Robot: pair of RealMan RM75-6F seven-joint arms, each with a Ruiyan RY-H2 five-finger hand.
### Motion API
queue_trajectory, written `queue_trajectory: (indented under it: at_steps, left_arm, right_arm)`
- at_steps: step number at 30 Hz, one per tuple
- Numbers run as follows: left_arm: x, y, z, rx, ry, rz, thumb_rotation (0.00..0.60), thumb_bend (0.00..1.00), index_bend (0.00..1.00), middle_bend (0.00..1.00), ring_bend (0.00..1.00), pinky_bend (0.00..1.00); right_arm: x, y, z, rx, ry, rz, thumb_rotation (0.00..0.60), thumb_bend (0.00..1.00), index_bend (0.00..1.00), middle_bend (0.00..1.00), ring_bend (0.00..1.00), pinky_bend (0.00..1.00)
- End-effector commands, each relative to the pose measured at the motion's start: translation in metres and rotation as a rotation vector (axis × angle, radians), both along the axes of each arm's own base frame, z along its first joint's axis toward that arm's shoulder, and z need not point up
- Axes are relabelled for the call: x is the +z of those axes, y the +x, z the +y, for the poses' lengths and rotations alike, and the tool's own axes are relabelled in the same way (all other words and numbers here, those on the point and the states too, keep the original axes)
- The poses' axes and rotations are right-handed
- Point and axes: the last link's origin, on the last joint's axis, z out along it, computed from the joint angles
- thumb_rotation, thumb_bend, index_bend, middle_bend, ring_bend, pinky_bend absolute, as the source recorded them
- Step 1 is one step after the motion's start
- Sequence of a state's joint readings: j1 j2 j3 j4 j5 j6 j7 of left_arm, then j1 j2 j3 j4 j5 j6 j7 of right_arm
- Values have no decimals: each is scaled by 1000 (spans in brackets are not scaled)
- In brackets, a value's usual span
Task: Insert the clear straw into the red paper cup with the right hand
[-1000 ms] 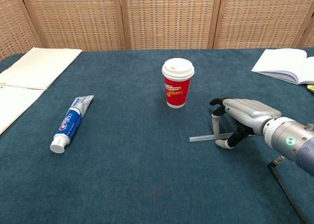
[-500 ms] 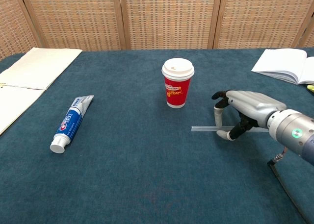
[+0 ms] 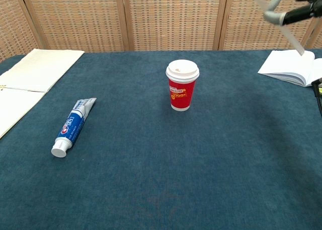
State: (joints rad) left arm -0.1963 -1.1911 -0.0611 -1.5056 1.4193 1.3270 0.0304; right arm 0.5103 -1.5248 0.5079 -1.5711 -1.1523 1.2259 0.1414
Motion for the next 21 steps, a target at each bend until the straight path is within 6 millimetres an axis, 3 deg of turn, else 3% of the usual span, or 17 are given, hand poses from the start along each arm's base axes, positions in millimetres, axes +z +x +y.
queue_trajectory:
  at_steps: [1, 4, 8, 21]
  left_arm:
    - [-2, 2, 3, -7, 8, -4, 600, 130, 0, 0, 0, 0]
    - [-5, 2, 6, -8, 6, -1, 600, 130, 0, 0, 0, 0]
    - [-8, 1, 9, -3, -1, 0, 600, 130, 0, 0, 0, 0]
    - [-4, -7, 15, 31, 12, -1, 600, 131, 0, 0, 0, 0]
  right_arm:
    - [32, 11, -12, 5, -33, -476, 600, 552, 619, 186, 0, 0]
    - [36, 13, -19, 11, 7, -650, 600, 549, 620, 187, 0, 0]
    - [30, 16, -25, 18, 35, -709, 600, 548, 621, 187, 0, 0]
    - [-23, 54, -49, 50, 128, -831, 600, 550, 629, 186, 0, 0]
